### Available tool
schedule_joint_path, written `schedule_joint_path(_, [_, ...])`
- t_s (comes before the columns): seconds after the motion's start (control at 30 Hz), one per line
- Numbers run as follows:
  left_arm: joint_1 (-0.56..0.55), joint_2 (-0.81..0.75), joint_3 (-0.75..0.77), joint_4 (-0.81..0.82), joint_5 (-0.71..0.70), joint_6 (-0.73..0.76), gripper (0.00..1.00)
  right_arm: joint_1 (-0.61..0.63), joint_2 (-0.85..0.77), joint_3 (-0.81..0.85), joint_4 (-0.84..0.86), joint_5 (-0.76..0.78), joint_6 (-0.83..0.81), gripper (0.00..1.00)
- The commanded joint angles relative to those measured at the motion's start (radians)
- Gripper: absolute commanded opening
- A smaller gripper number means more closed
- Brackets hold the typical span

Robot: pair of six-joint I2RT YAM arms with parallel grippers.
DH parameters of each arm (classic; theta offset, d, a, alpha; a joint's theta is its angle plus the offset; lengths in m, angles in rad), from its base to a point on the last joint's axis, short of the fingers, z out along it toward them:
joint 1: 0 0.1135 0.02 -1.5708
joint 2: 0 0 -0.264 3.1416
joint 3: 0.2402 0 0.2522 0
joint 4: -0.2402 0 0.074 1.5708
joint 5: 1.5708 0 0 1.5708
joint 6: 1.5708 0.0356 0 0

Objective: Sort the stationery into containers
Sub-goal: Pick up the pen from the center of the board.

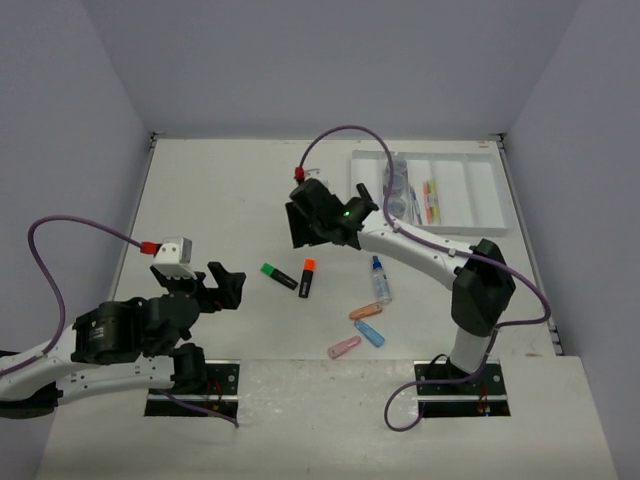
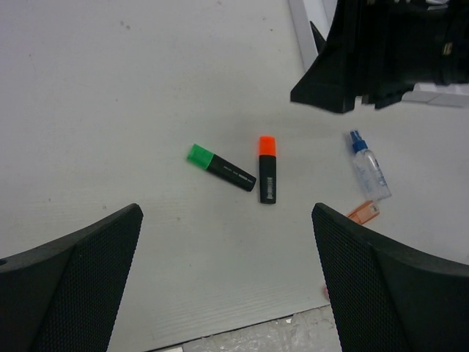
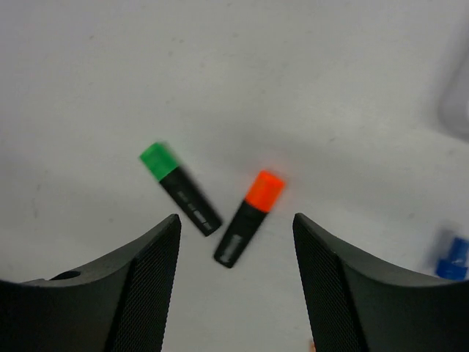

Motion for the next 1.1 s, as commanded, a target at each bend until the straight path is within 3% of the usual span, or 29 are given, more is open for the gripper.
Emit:
schedule_joint_path(0.0, [-0.002, -0.04, 0.003, -0.01, -0.04, -0.023, 1.0, 0.106, 0.03, -0.062, 0.019, 0.155, 0.277, 0.66])
schedule_joint_path(0.1, [-0.002, -0.034, 0.003, -0.008, -0.039, -0.02, 1.0, 0.172, 0.076, -0.058, -0.036, 0.252, 0.39, 0.68])
schedule_joint_path(0.33, [-0.002, -0.024, 0.002, 0.001, -0.029, -0.007, 1.0, 0.18, 0.18, -0.043, -0.047, 0.231, 0.429, 0.66])
schedule_joint_path(0.5, [-0.002, -0.034, 0.0, 0.012, -0.024, 0.002, 1.0, 0.171, 0.237, -0.039, -0.025, 0.2, 0.434, 0.57])
schedule_joint_path(0.6, [-0.002, -0.038, -0.001, 0.018, -0.019, 0.01, 1.0, 0.15, 0.26, -0.056, -0.006, 0.167, 0.438, 0.38])
schedule_joint_path(0.7, [-0.002, -0.041, -0.001, 0.02, -0.018, 0.013, 1.0, 0.14, 0.26, -0.101, 0.017, 0.154, 0.447, 0.29])
schedule_joint_path(0.8, [-0.002, -0.041, -0.003, 0.022, -0.015, 0.016, 1.0, 0.139, 0.253, -0.132, 0.031, 0.147, 0.449, 0.25])
schedule_joint_path(1.07, [-0.002, -0.046, -0.004, 0.029, -0.012, 0.022, 1.0, 0.139, 0.253, -0.163, 0.043, 0.14, 0.428, 0.27])
